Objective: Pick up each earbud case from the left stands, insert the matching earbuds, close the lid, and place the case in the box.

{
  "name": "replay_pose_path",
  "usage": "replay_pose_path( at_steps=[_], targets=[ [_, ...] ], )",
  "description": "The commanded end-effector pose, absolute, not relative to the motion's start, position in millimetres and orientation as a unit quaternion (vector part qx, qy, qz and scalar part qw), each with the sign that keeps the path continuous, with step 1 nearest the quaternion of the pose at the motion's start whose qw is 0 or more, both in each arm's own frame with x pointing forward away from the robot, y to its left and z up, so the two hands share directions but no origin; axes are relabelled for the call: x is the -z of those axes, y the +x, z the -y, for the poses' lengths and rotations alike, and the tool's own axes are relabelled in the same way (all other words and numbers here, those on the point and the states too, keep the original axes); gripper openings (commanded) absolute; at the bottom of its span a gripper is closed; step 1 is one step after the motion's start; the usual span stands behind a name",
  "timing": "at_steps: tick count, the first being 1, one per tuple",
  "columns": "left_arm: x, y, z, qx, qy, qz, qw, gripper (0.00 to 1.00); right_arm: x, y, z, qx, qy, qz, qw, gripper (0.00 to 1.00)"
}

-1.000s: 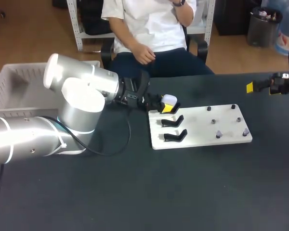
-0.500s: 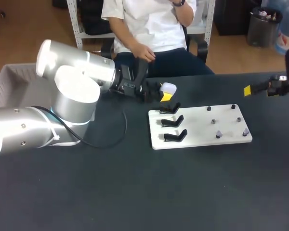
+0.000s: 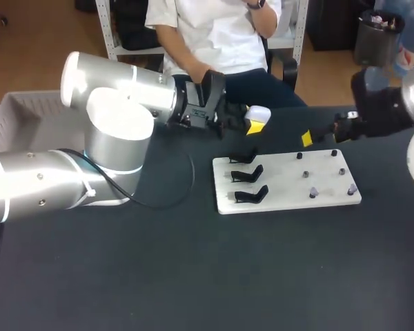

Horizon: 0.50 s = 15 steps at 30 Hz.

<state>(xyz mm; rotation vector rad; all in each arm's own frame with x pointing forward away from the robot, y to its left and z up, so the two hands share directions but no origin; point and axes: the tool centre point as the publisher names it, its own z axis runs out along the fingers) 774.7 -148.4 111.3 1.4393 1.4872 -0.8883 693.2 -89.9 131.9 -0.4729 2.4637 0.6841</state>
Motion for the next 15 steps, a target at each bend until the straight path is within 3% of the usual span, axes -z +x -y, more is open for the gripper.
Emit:
replay_pose_path(
  at_steps=[1, 15],
  targets=[
    [-112.9, 771.4, 157.8, 0.353, 0.588, -0.586, 0.431, 0.00, -122.4, 711.4, 74.1, -0.275, -0.187, -0.908, 0.254, 1.00],
    [-111.1, 759.4, 166.3, 0.367, 0.607, -0.565, 0.423, 0.00, -119.3, 722.6, 50.3, -0.286, -0.197, -0.907, 0.241, 1.00]
  ],
)
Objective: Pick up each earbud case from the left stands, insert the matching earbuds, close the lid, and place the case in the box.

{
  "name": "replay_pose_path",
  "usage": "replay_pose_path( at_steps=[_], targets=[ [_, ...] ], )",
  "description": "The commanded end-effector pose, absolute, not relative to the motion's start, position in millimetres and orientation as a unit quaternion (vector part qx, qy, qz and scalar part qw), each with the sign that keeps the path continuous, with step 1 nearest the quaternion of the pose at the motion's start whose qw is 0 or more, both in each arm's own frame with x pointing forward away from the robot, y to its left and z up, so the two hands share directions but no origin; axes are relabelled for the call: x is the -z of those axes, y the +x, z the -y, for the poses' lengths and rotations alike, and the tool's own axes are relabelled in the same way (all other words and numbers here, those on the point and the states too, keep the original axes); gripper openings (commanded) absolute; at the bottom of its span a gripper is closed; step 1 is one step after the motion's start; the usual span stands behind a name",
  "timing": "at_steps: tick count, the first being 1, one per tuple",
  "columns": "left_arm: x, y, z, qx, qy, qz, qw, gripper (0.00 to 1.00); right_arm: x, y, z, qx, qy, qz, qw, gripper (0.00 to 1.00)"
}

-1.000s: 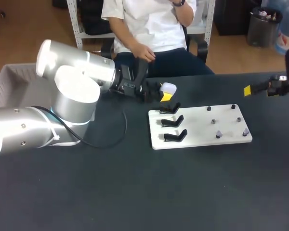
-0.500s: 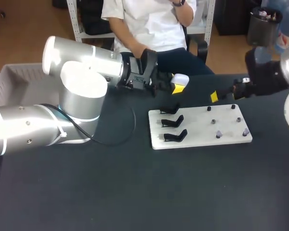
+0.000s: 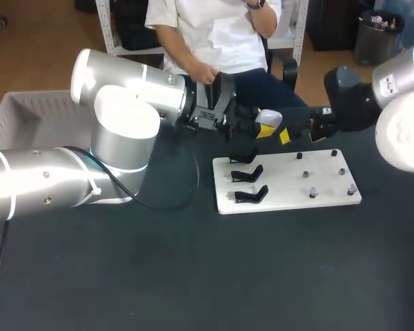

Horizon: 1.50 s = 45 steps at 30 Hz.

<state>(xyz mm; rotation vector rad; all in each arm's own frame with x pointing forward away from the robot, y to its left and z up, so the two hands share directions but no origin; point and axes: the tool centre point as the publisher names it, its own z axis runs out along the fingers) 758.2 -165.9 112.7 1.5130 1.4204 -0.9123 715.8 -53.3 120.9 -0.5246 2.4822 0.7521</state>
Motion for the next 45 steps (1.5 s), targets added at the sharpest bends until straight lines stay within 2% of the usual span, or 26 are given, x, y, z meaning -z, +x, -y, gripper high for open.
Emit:
replay_pose_path(
  at_steps=[1, 28, 34, 45],
  targets=[
    [-110.9, 759.1, 166.5, 0.367, 0.607, -0.564, 0.422, 0.00, -119.6, 723.3, 49.3, -0.286, -0.197, -0.906, 0.240, 1.00],
    [-107.2, 729.3, 162.2, 0.398, 0.610, -0.542, 0.419, 0.00, -131.6, 740.5, 54.1, -0.267, -0.196, -0.910, 0.250, 1.00],
    [-111.7, 731.0, 155.0, 0.429, 0.562, -0.538, 0.459, 0.00, -143.1, 728.9, 69.1, -0.185, -0.219, -0.923, 0.257, 1.00],
    [-131.5, 728.3, 152.0, 0.476, 0.512, -0.525, 0.486, 0.00, -129.4, 691.0, 100.1, -0.054, -0.195, -0.964, 0.173, 1.00]
  ],
)
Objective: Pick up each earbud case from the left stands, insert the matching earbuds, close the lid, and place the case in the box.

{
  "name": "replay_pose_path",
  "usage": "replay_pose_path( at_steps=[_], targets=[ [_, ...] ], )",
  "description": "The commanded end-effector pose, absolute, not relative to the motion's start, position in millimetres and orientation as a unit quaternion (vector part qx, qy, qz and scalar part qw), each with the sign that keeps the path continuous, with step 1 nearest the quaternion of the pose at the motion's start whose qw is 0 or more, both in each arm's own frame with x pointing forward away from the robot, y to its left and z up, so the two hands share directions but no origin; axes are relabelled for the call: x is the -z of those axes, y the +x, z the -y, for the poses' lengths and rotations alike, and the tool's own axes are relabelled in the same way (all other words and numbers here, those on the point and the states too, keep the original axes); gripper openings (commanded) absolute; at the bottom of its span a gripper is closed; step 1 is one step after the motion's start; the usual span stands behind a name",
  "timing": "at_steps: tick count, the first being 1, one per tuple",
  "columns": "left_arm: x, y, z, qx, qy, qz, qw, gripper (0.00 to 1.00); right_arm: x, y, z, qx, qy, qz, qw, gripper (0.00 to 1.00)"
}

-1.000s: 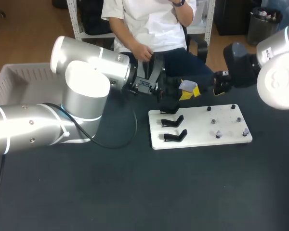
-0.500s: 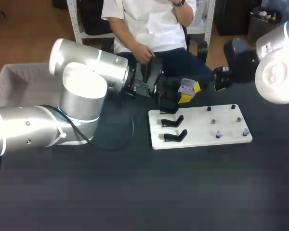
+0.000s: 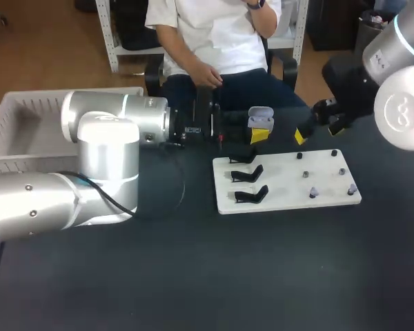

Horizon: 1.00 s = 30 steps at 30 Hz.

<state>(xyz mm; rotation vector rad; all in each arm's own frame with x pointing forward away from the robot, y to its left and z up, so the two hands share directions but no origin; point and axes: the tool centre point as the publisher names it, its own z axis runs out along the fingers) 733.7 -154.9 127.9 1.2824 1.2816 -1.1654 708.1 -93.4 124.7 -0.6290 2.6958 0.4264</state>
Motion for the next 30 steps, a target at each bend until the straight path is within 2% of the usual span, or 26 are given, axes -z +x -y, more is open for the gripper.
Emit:
replay_pose_path(
  at_steps=[1, 15, 30],
  targets=[
    [-132.8, 727.9, 151.8, 0.476, 0.513, -0.524, 0.485, 0.00, -126.5, 686.5, 103.6, -0.045, -0.190, -0.966, 0.167, 1.00],
    [-136.0, 724.5, 153.3, 0.481, 0.502, -0.522, 0.494, 0.00, -98.6, 641.2, 145.4, 0.033, -0.137, -0.985, 0.103, 1.00],
    [-135.8, 724.7, 154.0, 0.480, 0.504, -0.523, 0.493, 0.00, -67.2, 639.7, 166.4, 0.097, -0.114, -0.988, 0.031, 1.00]
  ],
)
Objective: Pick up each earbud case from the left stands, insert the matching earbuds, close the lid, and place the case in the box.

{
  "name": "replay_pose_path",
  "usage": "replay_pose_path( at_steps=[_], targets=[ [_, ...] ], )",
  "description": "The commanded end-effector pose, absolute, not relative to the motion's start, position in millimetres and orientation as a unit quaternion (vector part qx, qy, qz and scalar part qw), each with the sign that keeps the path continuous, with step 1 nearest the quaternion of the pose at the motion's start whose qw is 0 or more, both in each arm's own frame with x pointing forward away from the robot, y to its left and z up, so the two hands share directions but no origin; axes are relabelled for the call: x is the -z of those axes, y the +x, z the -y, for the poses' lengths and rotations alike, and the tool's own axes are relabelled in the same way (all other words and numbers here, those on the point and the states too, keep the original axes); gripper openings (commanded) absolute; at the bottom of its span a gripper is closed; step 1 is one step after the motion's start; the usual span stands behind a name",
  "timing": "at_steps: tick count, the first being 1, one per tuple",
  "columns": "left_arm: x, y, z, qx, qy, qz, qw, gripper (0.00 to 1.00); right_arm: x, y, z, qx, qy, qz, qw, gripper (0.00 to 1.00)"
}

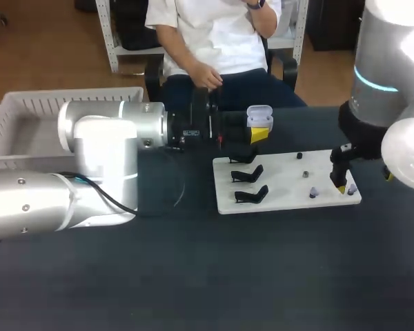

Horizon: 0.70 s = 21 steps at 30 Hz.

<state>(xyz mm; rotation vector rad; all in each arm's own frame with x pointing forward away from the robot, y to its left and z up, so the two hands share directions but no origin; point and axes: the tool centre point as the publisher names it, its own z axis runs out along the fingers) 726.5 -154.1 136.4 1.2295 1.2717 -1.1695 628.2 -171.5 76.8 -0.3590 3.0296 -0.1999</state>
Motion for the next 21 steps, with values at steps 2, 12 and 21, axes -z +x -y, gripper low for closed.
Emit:
replay_pose_path(
  at_steps=[2, 12, 21],
  targets=[
    [-135.8, 724.7, 154.0, 0.480, 0.504, -0.523, 0.493, 0.00, -62.0, 643.2, 167.2, 0.110, -0.115, -0.987, 0.023, 1.00],
    [-135.8, 724.7, 154.0, 0.480, 0.504, -0.523, 0.493, 0.00, -34.6, 654.1, 173.8, 0.093, -0.126, -0.987, 0.030, 1.00],
    [-135.8, 724.7, 154.0, 0.480, 0.504, -0.523, 0.493, 0.00, -29.7, 643.4, 171.2, 0.079, -0.144, -0.986, 0.013, 0.53]
  ],
)
